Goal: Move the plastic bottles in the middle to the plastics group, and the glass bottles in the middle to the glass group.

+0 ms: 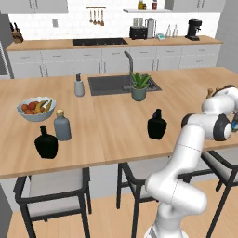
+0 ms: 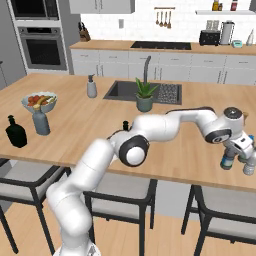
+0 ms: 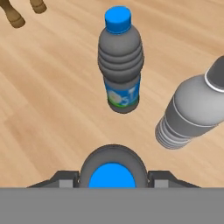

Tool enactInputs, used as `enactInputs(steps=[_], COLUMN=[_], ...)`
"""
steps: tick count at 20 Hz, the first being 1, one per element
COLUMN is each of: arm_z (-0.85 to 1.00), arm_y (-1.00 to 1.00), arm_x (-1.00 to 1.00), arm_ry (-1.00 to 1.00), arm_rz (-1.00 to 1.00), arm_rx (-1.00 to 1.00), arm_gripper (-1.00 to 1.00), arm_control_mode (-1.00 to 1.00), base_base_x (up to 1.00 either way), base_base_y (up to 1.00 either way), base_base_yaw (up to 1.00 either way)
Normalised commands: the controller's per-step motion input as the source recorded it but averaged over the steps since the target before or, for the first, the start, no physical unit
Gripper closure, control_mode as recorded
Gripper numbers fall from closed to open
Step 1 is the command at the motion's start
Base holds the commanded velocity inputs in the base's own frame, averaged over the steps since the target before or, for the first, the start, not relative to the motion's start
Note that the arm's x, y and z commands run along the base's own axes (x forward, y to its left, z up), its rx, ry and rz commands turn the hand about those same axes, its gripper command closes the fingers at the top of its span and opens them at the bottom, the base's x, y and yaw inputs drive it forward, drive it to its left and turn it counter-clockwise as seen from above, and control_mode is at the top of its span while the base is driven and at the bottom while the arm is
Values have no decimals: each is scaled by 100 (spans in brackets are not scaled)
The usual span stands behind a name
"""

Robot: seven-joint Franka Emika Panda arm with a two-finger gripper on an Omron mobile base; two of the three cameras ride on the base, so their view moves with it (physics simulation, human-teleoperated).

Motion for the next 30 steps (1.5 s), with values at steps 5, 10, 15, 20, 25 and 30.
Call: enactInputs(steps=[5, 10, 15, 20, 25, 30], arm_z=[0, 0, 26, 38, 32, 17], arm_y=[0, 3, 28, 60, 93, 100], arm_x=[0, -5, -37, -88, -72, -27], arm_ry=[0, -2, -12, -21, -17, -7], arm_rz=[0, 0, 0, 0, 1, 2], arm_rx=[0, 0, -3, -7, -13, -8], arm_gripper=[-100, -100, -100, -100, -100, -100], arm_control_mode=[-100, -100, -100, -100, -100, -100], base_base_x=[0, 0, 0, 0, 0, 0], base_base_y=[0, 0, 0, 0, 0, 0], base_base_yaw=[0, 0, 0, 0, 0, 0])
